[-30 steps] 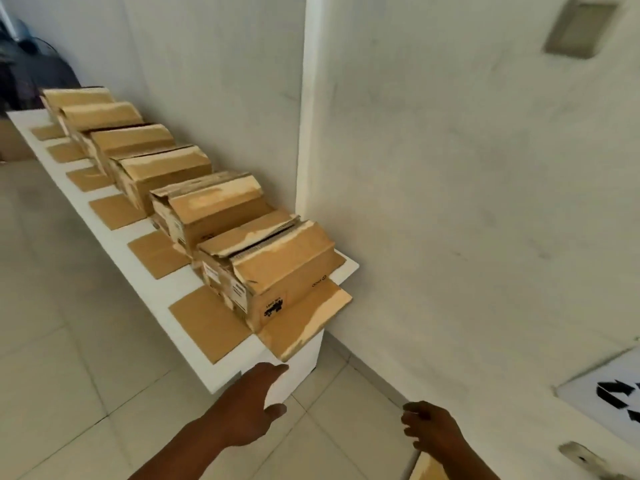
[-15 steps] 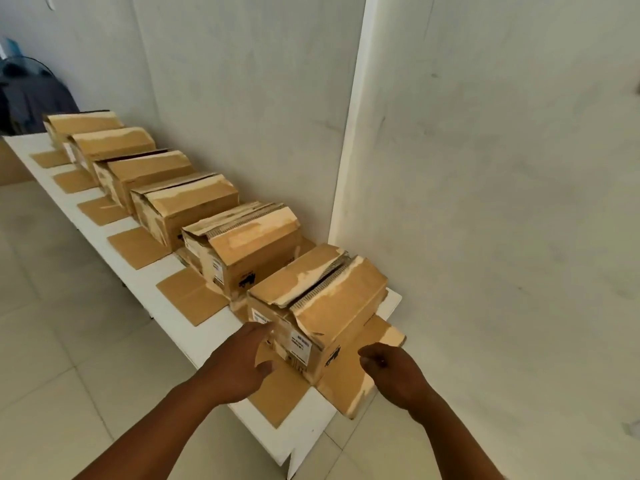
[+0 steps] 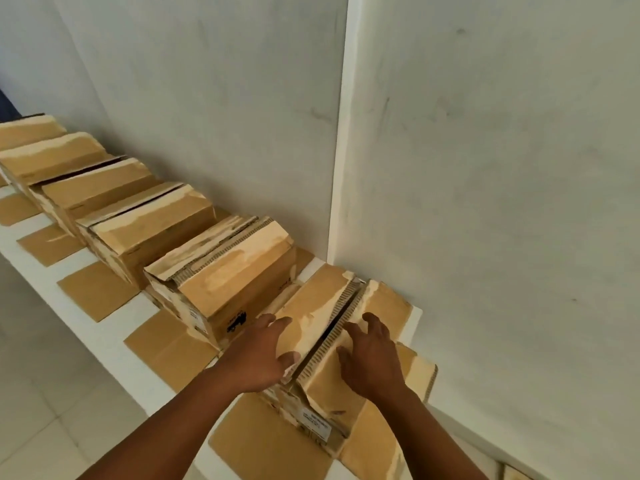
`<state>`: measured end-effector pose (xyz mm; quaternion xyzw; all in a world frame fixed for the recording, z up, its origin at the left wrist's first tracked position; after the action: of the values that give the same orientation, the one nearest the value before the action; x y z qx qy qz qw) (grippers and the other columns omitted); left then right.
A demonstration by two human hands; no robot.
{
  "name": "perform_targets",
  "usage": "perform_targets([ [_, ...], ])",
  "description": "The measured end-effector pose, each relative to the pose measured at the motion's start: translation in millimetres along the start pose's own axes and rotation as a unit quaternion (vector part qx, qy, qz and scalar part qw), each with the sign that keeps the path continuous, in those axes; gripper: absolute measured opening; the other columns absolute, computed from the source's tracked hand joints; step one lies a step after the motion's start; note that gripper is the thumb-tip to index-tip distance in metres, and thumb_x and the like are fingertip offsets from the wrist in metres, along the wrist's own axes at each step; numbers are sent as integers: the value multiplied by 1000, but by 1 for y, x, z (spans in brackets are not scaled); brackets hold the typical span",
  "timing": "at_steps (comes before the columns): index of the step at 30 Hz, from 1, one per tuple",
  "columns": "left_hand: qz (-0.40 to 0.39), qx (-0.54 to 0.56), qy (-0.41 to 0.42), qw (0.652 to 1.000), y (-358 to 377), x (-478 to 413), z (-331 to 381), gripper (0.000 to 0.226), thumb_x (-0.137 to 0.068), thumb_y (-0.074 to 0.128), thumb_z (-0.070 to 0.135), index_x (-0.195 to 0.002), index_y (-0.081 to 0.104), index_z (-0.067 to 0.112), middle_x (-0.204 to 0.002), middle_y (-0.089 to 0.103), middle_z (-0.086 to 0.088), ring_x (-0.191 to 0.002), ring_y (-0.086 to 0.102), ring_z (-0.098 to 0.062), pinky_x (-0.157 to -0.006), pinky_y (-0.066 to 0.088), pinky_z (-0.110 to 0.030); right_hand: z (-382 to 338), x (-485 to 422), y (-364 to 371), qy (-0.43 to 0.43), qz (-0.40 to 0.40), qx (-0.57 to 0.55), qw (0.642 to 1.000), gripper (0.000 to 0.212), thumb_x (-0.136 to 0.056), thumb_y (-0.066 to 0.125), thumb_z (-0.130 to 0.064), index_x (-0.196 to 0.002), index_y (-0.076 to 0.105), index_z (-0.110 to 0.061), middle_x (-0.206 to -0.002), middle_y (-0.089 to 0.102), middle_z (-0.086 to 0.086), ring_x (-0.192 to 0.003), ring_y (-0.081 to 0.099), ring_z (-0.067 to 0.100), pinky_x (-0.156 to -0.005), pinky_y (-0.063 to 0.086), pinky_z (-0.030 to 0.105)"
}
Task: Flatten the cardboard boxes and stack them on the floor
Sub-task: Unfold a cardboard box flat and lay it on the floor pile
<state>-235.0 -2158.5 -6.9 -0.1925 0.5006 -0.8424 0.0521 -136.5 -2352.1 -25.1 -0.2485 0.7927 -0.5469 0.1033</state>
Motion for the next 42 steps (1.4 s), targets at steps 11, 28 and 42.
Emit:
perform_targets([
  [11, -78, -6, -25, 997, 9, -101, 9, 85, -91, 45, 65, -157, 5, 29, -165, 1, -3, -149, 19, -31, -118, 27, -44, -33, -16, 26, 62, -18, 39, 997, 53, -100, 37, -51, -150, 27, -35, -165, 1, 3, -152, -3, 30, -120, 16, 51],
  [28, -175, -82, 26, 981, 3, -135, 5, 128, -66, 46, 91, -154, 14, 4, -161, 5, -18, -139, 33, -41, -107, 43, -46, -48, -10, -42, 260, 147, 35, 954, 37, -87, 63, -37, -120, 54, -24, -132, 48, -5, -108, 57, 14, -81, 53, 22],
  [42, -189, 45, 61, 979, -15, -124, 13, 112, -76, 75, 41, -155, -3, 30, -160, 13, -5, -143, 25, -35, -110, 38, -46, 33, 47, -13, 336, 81, 101, 933, 35, -93, 53, -28, -128, 51, -26, -156, 26, 4, -143, 29, 24, -115, 34, 37],
])
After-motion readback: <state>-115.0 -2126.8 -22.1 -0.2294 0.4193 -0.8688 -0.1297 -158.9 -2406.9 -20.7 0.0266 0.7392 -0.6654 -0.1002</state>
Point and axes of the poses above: each hand's wrist, its own x-axis away from the middle knuckle, its own y-axis out of the palm, z = x × y, the point moved 1 cm from there along -x, towards the middle knuckle
